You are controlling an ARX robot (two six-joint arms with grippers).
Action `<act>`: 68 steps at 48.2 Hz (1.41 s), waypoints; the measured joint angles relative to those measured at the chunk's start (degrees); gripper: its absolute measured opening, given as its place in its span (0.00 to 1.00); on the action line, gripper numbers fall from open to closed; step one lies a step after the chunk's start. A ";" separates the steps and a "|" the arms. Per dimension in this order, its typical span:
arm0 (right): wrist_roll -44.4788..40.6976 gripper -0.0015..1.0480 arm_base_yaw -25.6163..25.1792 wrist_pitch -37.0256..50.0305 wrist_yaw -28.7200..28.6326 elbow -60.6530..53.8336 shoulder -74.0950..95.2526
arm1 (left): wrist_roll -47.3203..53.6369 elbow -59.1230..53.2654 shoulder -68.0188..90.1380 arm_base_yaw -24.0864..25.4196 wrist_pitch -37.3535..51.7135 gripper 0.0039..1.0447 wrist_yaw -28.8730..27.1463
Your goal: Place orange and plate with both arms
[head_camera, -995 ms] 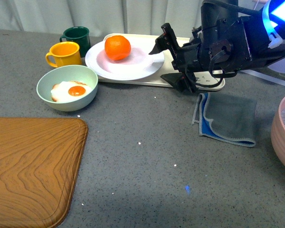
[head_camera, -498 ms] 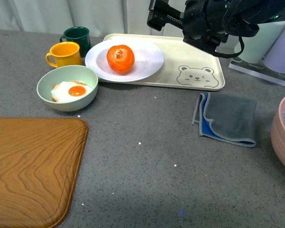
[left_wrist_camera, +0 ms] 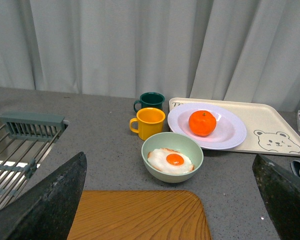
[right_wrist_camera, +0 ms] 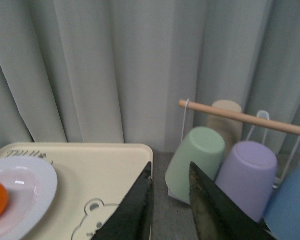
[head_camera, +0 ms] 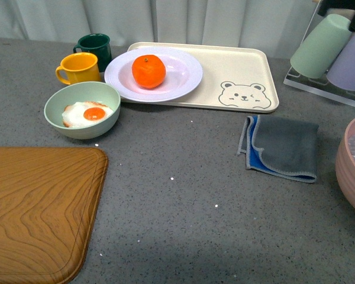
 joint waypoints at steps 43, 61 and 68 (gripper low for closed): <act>-0.61 0.01 -11.45 -11.96 -11.87 -32.74 -42.77 | 0.00 0.00 0.00 0.00 0.00 0.94 -0.02; -0.63 0.01 -11.58 -25.94 -12.28 -36.63 -60.89 | 0.00 0.00 0.00 0.00 0.00 0.94 -0.02; -0.63 0.01 -11.58 -31.23 -12.31 -37.09 -66.93 | 0.00 0.00 0.00 0.00 0.00 0.94 -0.04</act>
